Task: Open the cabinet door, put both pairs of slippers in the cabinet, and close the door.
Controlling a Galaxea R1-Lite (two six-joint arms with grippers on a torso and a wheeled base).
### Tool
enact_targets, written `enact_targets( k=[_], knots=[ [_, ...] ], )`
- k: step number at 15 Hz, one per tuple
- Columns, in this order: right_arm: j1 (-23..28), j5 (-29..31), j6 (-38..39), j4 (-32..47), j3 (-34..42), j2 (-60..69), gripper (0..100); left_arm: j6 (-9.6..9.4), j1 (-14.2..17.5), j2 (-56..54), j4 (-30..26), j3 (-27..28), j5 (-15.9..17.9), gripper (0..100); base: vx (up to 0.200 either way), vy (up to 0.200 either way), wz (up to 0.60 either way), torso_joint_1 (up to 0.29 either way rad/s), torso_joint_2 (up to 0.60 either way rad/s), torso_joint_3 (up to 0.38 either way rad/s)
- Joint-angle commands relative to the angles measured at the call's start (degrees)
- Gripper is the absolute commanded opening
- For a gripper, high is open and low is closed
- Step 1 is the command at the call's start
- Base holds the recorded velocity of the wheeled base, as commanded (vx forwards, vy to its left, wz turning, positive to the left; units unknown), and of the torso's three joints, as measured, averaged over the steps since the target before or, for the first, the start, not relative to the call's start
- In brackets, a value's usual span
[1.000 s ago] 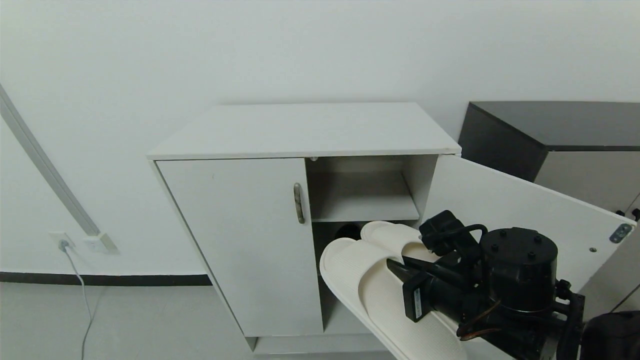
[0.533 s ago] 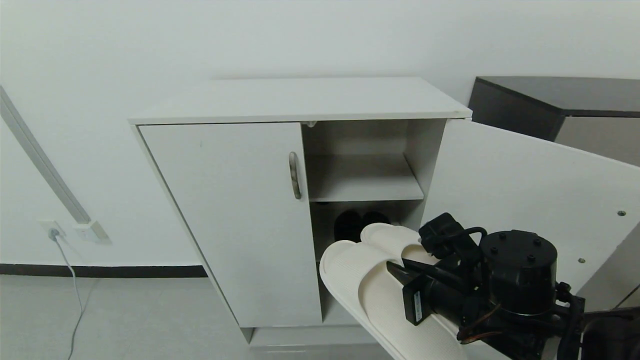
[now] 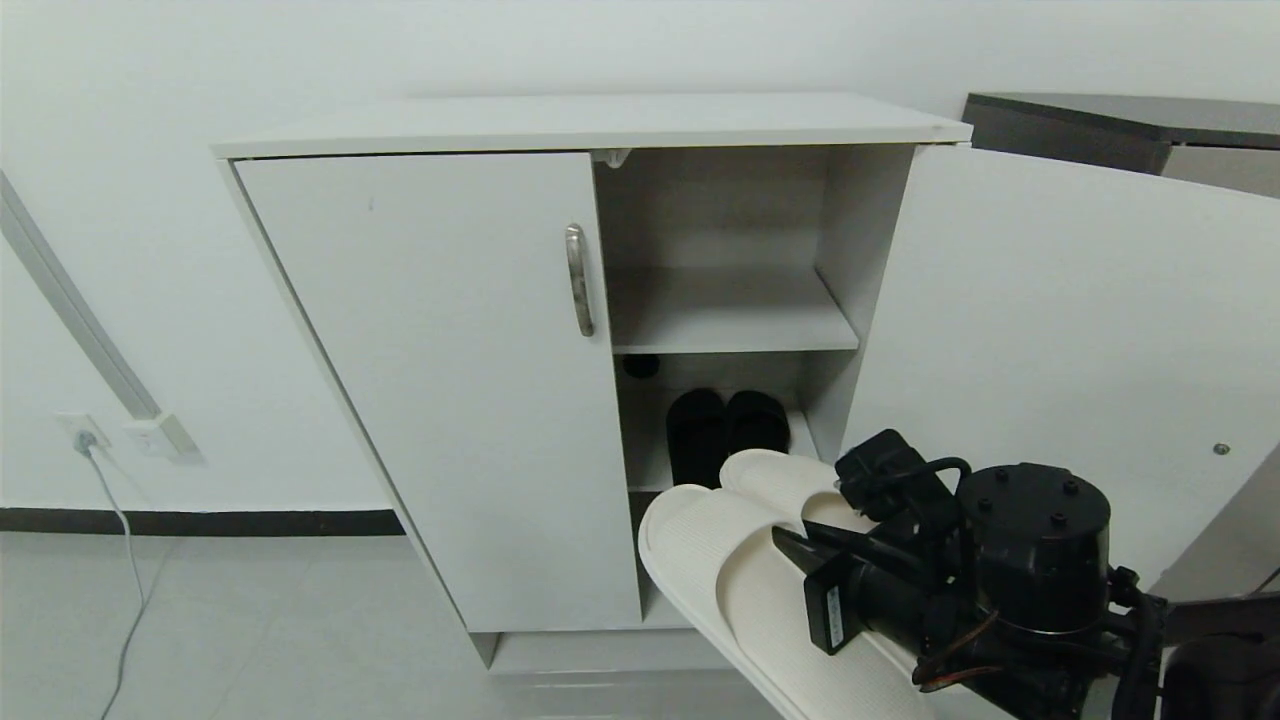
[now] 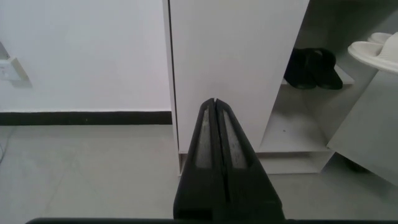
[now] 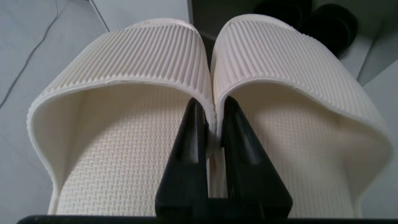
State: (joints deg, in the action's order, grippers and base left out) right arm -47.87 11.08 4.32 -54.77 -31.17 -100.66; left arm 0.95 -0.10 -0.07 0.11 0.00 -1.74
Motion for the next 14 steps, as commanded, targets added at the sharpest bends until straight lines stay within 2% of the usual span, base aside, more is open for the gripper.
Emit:
enact_targets(
  k=[1,8,10,11,12,14],
  knots=[
    [-0.12,-0.01,-0.01,-0.07,-0.03,-0.15,0,0.02,0.01,0.07,0.07,0.00,-0.01,0,0.000,0.000,0.00,0.002,0.15,0.159],
    [-0.03,0.26,-0.01,-1.92,-0.21,-3.32,0,0.02,0.01,0.07,0.07,0.00,-0.01,0,0.000,0.000,0.00,0.001,0.02,0.018],
    [-0.64,5.62,-1.77,-7.10,-0.73,-7.71,0,-0.16,0.01,0.07,0.07,0.00,0.07,0,0.000,0.000,0.00,0.000,0.00,0.000],
    [-1.79,11.68,-1.94,-7.37,-3.72,-10.88,0,-0.16,0.01,0.07,0.07,0.00,0.07,0,0.000,0.000,0.00,0.000,0.00,0.000],
    [-3.02,15.81,-0.18,-5.70,-7.06,-13.95,0,-0.16,0.01,0.07,0.07,0.00,0.07,0,0.000,0.000,0.00,0.000,0.00,0.000],
    [-4.33,22.05,6.58,3.53,-13.48,-16.68,0,-0.16,0.01,0.07,0.07,0.00,0.07,0,0.000,0.000,0.00,0.000,0.00,0.000]
  ],
)
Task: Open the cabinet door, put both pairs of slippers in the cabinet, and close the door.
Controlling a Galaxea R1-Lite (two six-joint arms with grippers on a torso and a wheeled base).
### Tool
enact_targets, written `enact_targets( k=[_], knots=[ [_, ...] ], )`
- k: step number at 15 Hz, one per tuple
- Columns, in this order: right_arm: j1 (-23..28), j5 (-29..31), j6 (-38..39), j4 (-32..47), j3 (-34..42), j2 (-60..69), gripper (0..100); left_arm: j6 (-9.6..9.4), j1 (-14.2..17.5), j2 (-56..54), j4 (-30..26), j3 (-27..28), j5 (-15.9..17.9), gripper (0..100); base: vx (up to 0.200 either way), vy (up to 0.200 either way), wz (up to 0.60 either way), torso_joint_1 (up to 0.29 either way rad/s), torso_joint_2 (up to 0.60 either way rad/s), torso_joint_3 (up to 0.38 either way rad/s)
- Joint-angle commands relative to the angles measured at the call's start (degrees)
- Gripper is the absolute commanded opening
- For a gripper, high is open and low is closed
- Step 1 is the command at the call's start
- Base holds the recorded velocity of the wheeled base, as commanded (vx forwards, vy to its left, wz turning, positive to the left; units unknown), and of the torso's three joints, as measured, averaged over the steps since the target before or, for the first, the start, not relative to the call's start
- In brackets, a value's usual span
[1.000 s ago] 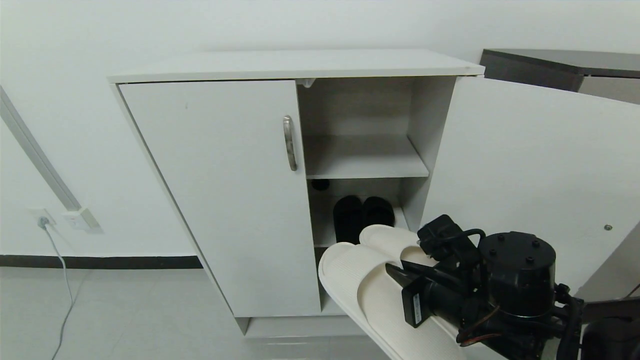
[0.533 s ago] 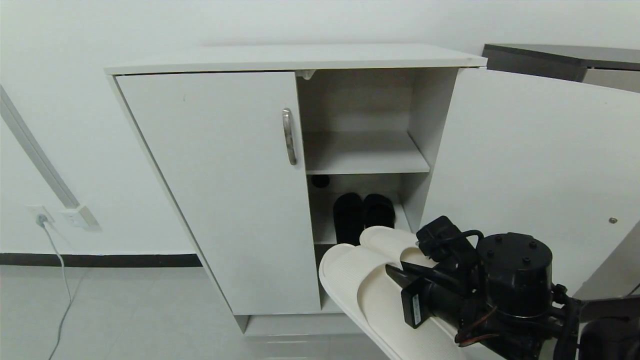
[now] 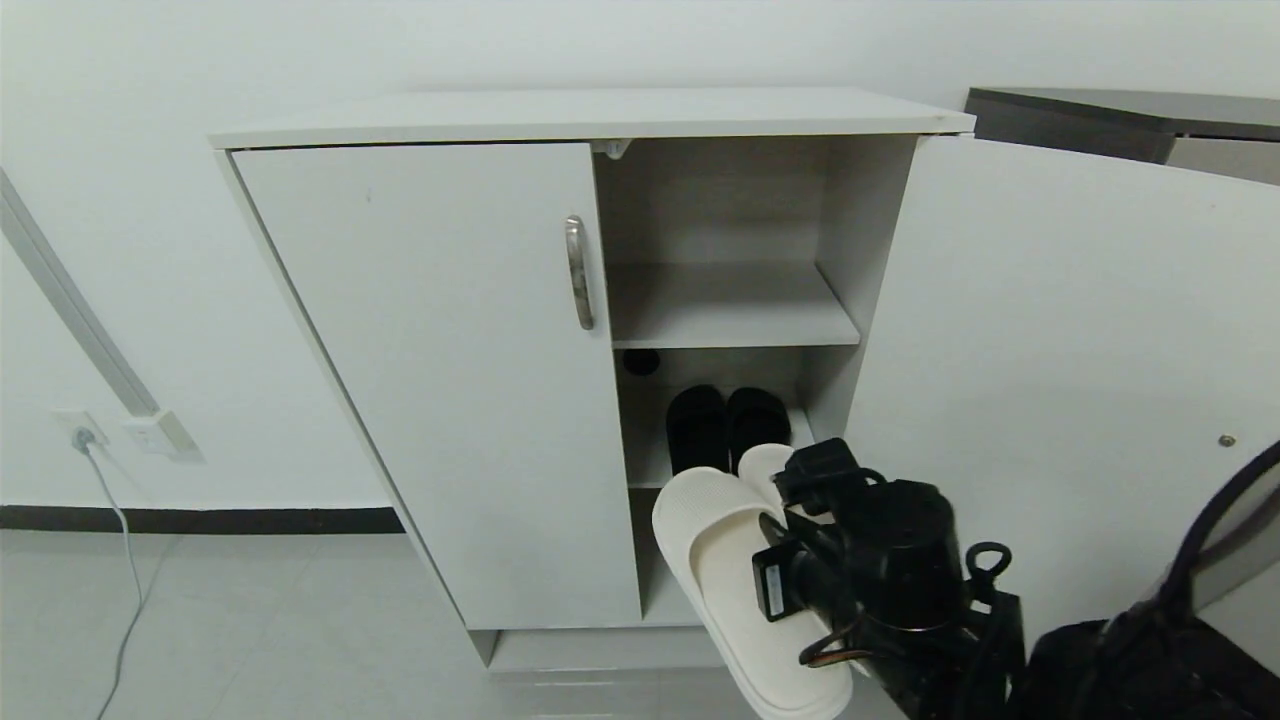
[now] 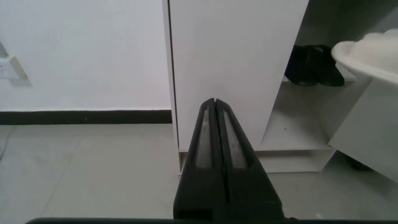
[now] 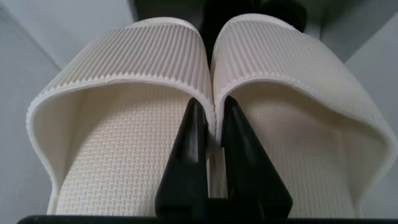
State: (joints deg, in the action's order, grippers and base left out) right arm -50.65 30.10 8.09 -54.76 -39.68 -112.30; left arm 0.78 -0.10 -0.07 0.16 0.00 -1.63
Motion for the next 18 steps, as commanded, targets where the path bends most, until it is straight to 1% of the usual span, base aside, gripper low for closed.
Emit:
enact_targets(
  k=[1,2,4,5,6,7,9,13,18],
  knots=[
    [-1.64,6.82,6.32,12.05,-9.80,-4.86,0,0.01,0.01,0.07,0.02,0.00,-0.04,0,0.000,0.000,0.00,0.000,0.00,0.000],
    [-1.73,9.89,9.48,20.22,-14.72,-3.80,0,0.01,0.01,0.07,0.02,0.00,-0.04,0,0.000,0.000,0.00,0.000,0.00,0.000],
    [-2.17,11.74,11.68,32.44,-23.34,-0.99,0,0.01,0.01,0.07,0.02,0.00,-0.04,0,0.000,0.000,0.00,0.000,0.00,0.000],
    [-2.08,14.29,11.59,34.72,-28.00,-0.64,0,0.01,0.01,0.07,0.02,0.00,-0.04,0,0.000,0.000,0.00,0.000,0.00,0.000],
    [-1.99,15.78,10.80,34.90,-31.60,-0.90,0,0.10,0.01,0.07,0.02,0.00,-0.04,0,0.000,0.000,0.00,0.000,0.00,0.000],
    [-1.64,16.31,7.46,34.72,-34.06,-0.64,0,0.10,0.01,0.07,0.02,0.00,-0.12,0,0.000,0.000,0.00,0.000,0.00,0.000],
    [-1.56,16.40,4.56,33.40,-36.96,-0.11,0,0.19,0.01,0.07,0.02,0.00,-0.21,0,0.000,0.000,0.00,0.000,0.00,0.000],
    [-0.94,16.48,2.28,31.73,-38.54,0.15,0,0.19,0.01,0.07,0.02,0.00,-0.21,0,0.000,0.000,0.00,0.000,0.00,0.000],
    [-0.94,16.48,2.19,31.82,-38.54,-0.11,0,0.10,0.01,0.07,0.02,0.00,-0.30,0,0.000,0.000,0.00,0.000,0.00,0.000]
  ],
)
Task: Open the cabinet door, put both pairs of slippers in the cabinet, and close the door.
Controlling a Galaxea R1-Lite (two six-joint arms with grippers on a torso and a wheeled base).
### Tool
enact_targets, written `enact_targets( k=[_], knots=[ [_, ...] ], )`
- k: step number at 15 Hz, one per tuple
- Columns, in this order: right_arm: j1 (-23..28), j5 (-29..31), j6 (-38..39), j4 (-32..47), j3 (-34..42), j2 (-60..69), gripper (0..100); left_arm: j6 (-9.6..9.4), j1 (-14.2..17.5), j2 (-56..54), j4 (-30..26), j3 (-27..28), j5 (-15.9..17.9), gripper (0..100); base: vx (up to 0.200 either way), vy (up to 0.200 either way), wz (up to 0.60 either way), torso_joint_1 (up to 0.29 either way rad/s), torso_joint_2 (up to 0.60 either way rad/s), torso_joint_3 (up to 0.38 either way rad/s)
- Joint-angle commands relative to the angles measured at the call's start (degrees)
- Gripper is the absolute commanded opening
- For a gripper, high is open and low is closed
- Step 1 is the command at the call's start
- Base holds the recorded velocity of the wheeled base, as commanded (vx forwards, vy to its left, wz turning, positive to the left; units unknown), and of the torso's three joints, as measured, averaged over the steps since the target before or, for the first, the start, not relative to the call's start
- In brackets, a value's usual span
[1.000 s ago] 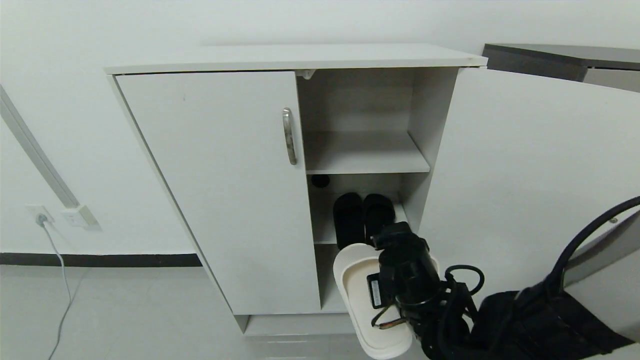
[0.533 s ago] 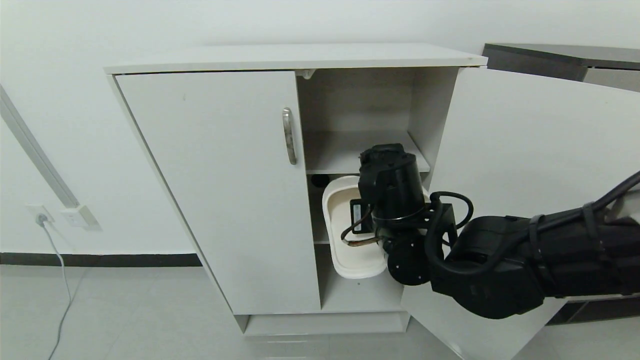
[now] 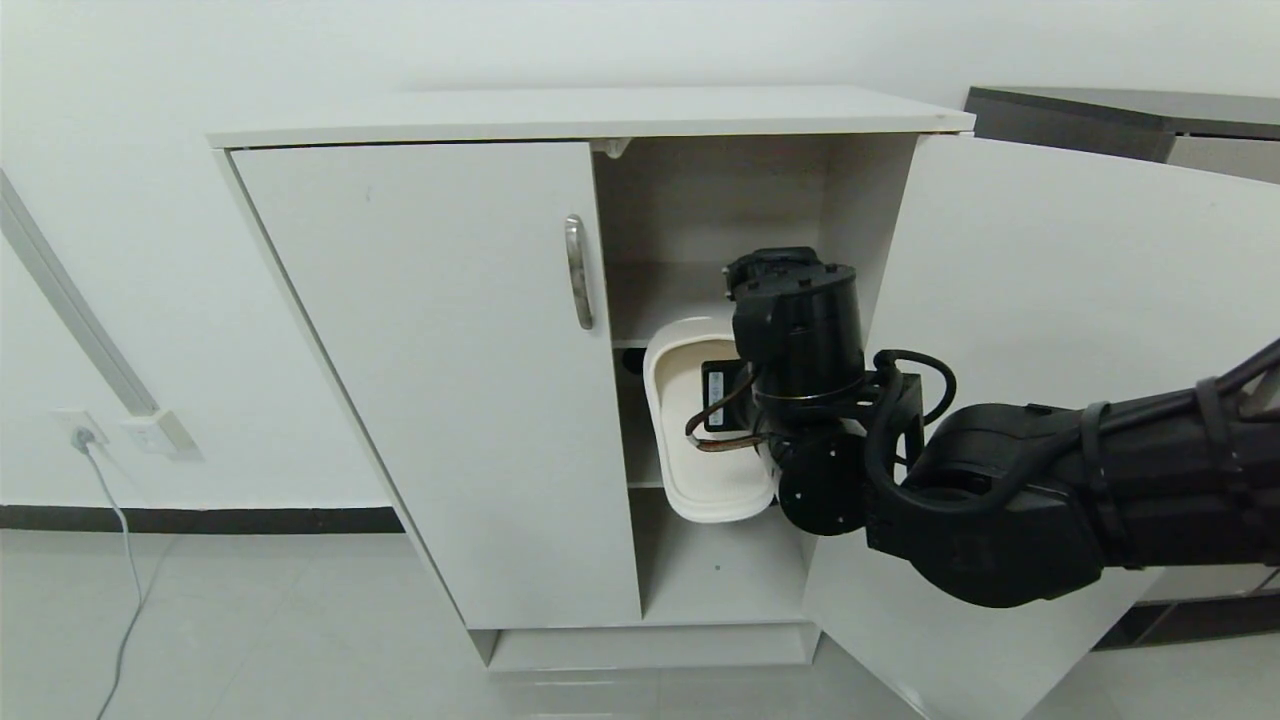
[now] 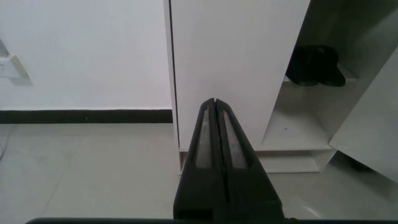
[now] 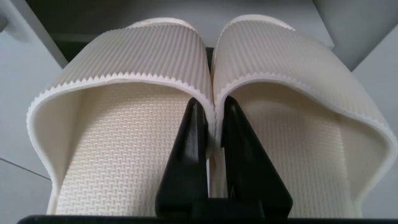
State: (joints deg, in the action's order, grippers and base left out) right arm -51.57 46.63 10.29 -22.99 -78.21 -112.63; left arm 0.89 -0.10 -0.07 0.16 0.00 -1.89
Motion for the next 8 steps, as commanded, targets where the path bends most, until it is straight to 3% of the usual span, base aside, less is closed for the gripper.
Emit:
enact_targets(
  k=[1,3,8],
  knots=[
    [-0.03,-0.05,-0.01,-0.04,-0.01,0.22,0,-0.01,0.01,0.07,0.02,0.00,-0.04,0,0.000,0.000,0.00,0.000,0.00,0.000],
    [-0.03,0.04,-0.09,-0.04,0.08,0.22,0,-0.01,0.01,0.07,0.02,0.00,-0.04,0,0.000,0.000,0.00,0.000,0.00,0.000],
    [-0.03,0.04,-0.45,-0.04,-0.10,0.13,0,-0.10,0.01,0.07,0.02,0.00,0.04,0,0.200,0.000,0.00,0.001,0.00,0.005]
  ],
)
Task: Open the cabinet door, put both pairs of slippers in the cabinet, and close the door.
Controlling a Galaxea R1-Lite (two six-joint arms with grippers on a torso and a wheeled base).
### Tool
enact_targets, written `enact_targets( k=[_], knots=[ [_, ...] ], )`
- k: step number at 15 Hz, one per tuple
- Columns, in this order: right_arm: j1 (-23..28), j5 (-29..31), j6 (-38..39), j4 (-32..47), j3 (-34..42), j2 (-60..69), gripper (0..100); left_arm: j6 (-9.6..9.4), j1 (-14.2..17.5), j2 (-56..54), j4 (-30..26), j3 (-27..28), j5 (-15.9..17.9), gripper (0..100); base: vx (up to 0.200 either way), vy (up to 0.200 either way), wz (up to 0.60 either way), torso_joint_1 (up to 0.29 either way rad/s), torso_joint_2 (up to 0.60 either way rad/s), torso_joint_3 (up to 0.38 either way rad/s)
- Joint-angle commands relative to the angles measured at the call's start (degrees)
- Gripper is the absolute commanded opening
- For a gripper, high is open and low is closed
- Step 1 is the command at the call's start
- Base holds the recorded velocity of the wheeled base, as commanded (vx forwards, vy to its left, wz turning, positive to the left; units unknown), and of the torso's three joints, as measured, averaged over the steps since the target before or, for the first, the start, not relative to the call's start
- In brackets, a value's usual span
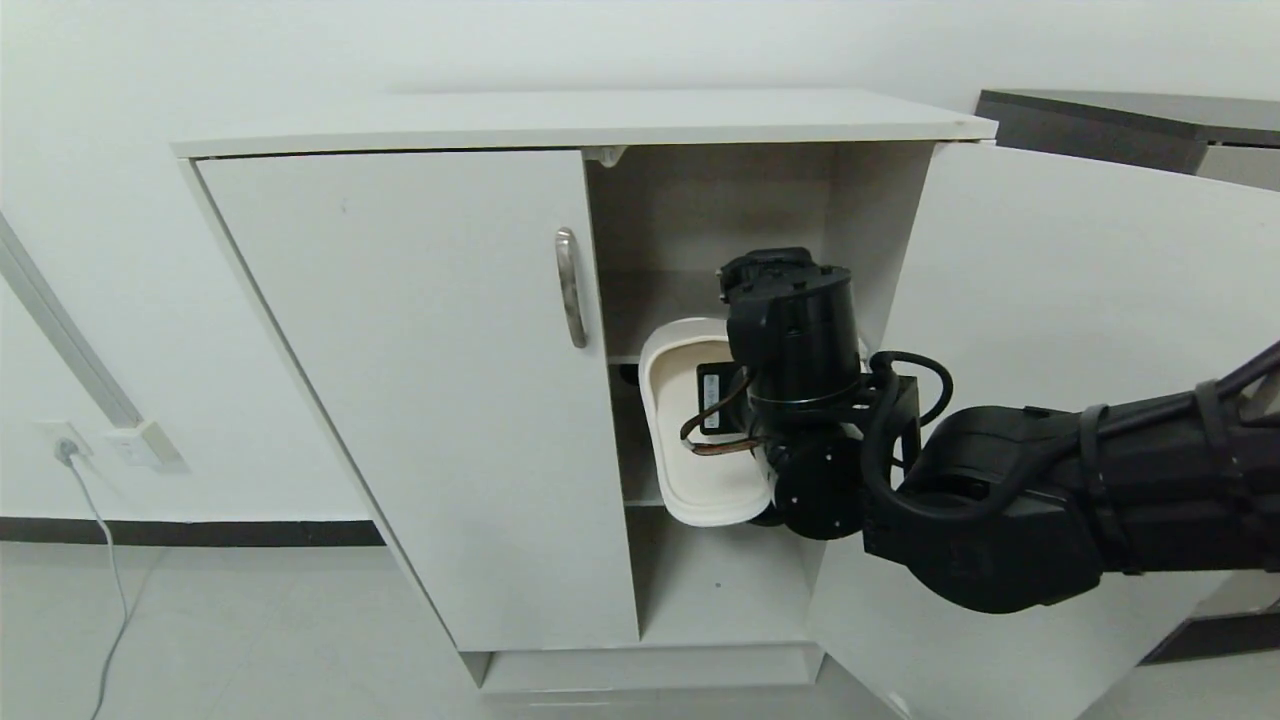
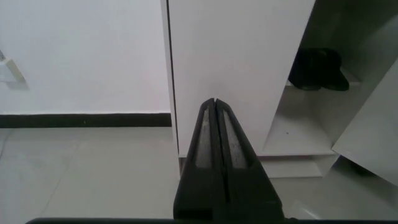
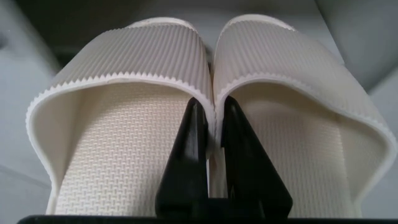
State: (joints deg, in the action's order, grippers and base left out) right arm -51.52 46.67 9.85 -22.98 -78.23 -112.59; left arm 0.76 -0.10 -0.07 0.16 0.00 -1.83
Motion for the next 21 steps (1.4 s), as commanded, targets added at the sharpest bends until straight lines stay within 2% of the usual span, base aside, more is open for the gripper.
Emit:
enact_targets(
  k=[1,7,11,17,21],
  knots=[
    [-0.07,0.00,-0.09,-0.05,-0.08,0.09,0,0.04,0.01,0.07,0.02,0.00,-0.02,0,0.200,0.000,0.00,0.002,0.00,-0.002],
    [-0.07,-0.08,-0.18,-0.05,-0.17,-0.26,0,0.12,0.01,0.07,0.02,0.00,-0.11,0,0.200,0.000,0.00,0.002,0.00,0.000],
    [0.98,-0.52,-0.27,1.09,-2.98,-1.14,0,0.21,0.01,0.07,0.02,0.00,-0.19,0,0.000,0.000,0.00,0.000,0.00,0.000],
    [5.55,-2.54,-0.27,4.79,-10.37,-5.09,0,0.21,0.01,0.07,0.02,0.00,-0.19,0,0.000,0.000,0.00,0.000,0.00,0.000],
    [6.96,-3.95,-0.27,10.32,-16.78,-6.50,0,0.21,0.01,0.07,0.02,0.00,-0.19,0,0.000,0.000,0.00,0.000,0.00,0.000]
  ],
)
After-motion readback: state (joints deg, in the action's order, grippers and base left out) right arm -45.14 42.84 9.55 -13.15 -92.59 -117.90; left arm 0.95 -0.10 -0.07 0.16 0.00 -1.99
